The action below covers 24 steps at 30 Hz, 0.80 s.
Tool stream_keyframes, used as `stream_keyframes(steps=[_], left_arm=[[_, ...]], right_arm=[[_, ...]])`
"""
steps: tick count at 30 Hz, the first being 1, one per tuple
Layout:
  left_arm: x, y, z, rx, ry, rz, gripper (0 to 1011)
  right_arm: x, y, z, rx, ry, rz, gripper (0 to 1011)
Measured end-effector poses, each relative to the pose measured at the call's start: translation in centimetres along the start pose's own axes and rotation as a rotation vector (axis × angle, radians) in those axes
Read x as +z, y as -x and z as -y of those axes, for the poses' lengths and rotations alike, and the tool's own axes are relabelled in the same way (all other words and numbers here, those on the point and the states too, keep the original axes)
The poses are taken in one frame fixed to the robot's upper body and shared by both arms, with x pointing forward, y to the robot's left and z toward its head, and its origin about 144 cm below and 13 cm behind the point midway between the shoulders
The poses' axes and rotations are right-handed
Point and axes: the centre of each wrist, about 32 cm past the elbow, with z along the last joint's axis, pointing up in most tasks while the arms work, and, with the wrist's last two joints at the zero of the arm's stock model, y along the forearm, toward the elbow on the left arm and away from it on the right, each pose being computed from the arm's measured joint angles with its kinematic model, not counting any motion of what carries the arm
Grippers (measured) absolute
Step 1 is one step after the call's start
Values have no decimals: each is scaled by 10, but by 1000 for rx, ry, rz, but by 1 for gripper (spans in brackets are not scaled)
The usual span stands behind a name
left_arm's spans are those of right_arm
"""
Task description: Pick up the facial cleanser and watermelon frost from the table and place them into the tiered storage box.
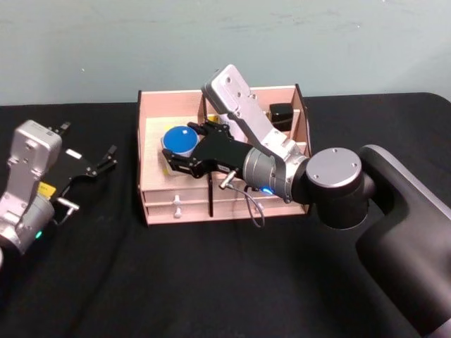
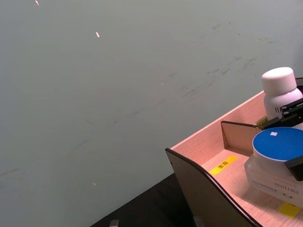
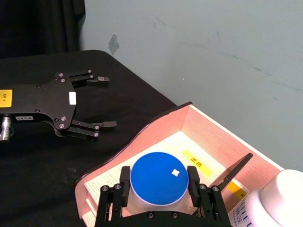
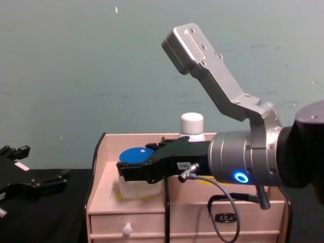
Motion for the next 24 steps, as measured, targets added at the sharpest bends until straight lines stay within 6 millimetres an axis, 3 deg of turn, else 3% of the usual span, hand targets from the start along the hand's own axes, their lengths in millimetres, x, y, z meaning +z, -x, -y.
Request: stream_keyframes(steps=[10,20,24], left_arm=[[0,0,0,0,0,0,1010],[0,0,0,0,0,0,1010],[0,0,0,0,0,0,1010]], right_arm=[[0,0,0,0,-3,0,737],[0,0,1,0,-5,0,1000],[0,-1,4,-17,-27,2,1002]])
